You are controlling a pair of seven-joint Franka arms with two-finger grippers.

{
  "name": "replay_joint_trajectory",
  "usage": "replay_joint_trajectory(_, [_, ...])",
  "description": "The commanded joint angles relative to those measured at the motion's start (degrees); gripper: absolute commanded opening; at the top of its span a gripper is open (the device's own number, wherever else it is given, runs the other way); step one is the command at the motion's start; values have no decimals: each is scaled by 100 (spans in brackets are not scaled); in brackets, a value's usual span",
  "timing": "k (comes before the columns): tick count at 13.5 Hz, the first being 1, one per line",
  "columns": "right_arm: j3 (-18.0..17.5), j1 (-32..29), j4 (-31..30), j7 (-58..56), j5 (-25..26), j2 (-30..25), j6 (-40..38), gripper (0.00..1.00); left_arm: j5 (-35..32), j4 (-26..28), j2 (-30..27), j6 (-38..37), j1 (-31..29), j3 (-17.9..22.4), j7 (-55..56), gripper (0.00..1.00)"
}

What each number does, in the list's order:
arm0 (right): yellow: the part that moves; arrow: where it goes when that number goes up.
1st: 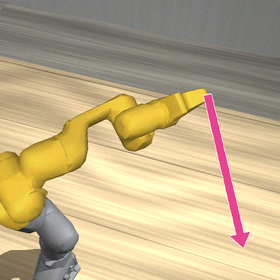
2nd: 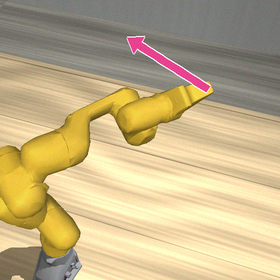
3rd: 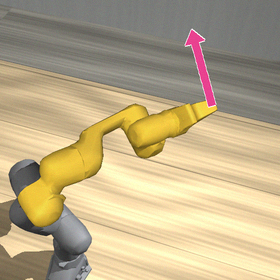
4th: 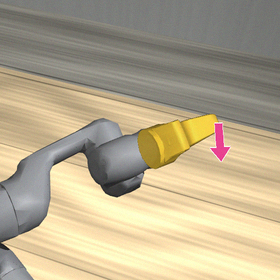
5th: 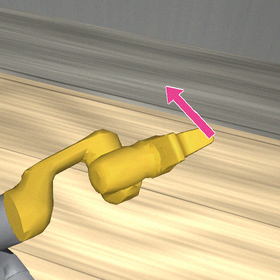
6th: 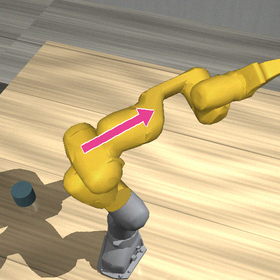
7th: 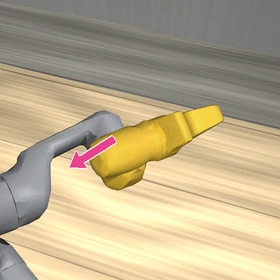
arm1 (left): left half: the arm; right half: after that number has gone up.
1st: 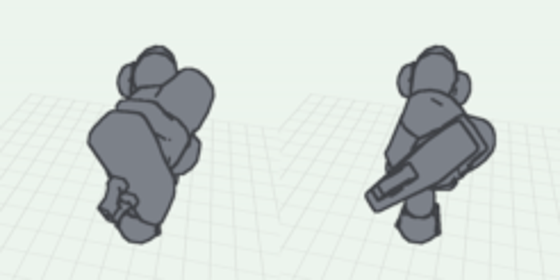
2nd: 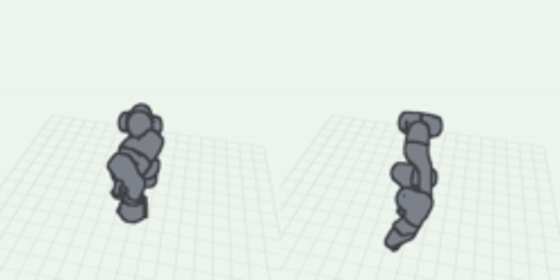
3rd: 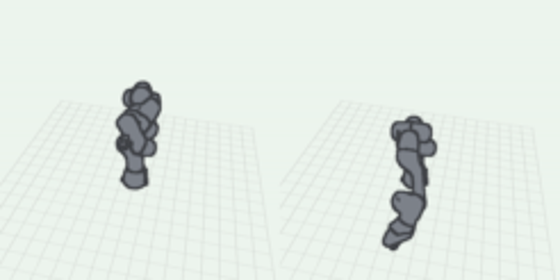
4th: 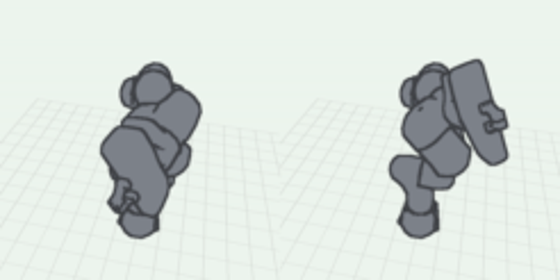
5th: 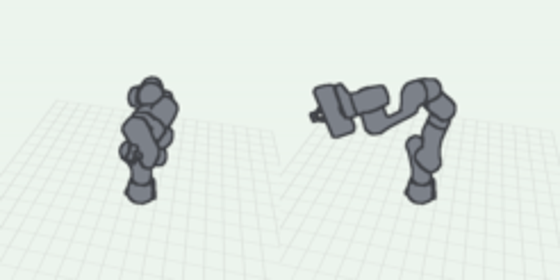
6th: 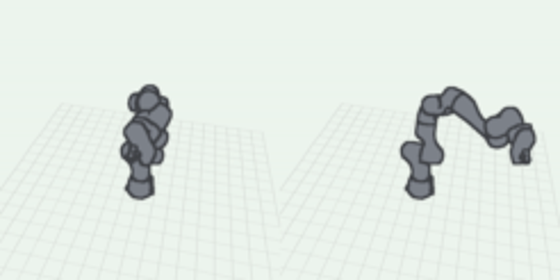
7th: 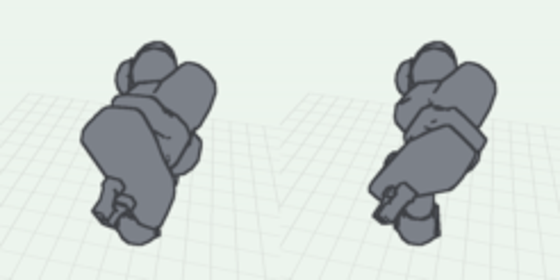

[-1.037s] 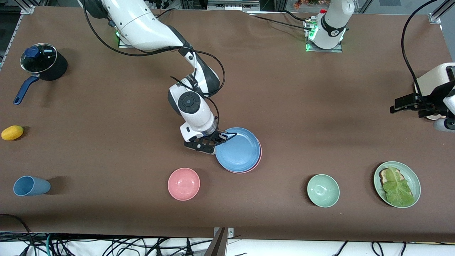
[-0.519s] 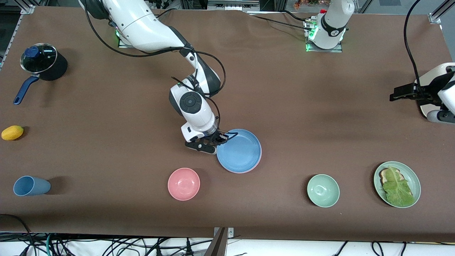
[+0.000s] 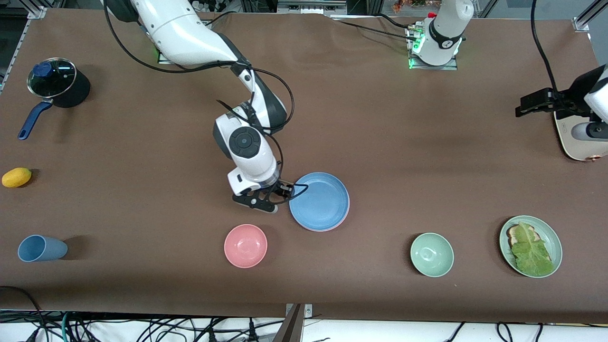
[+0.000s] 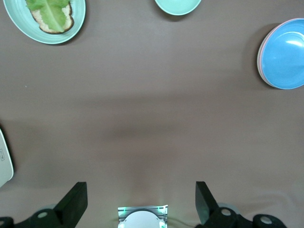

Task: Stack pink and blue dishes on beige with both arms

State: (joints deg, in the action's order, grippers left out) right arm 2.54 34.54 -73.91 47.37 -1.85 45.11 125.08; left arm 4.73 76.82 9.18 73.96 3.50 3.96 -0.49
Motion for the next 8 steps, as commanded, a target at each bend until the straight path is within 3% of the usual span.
replay_joint_trajectory(1, [202,-140,-62,-840,1,-598,-719,99,-210,17,-127,-75,19,-70,-29,100])
replay_joint_trajectory(6, [247,-737,-80,-2009,-35,-1521,-2213,100,-332,79,-320,-75,19,-211,-109,100])
replay_joint_trajectory(8, [220,-1019,-438,-2441,-157,-2126,-2566,100,-333,114,-426,-75,11,-316,-109,100])
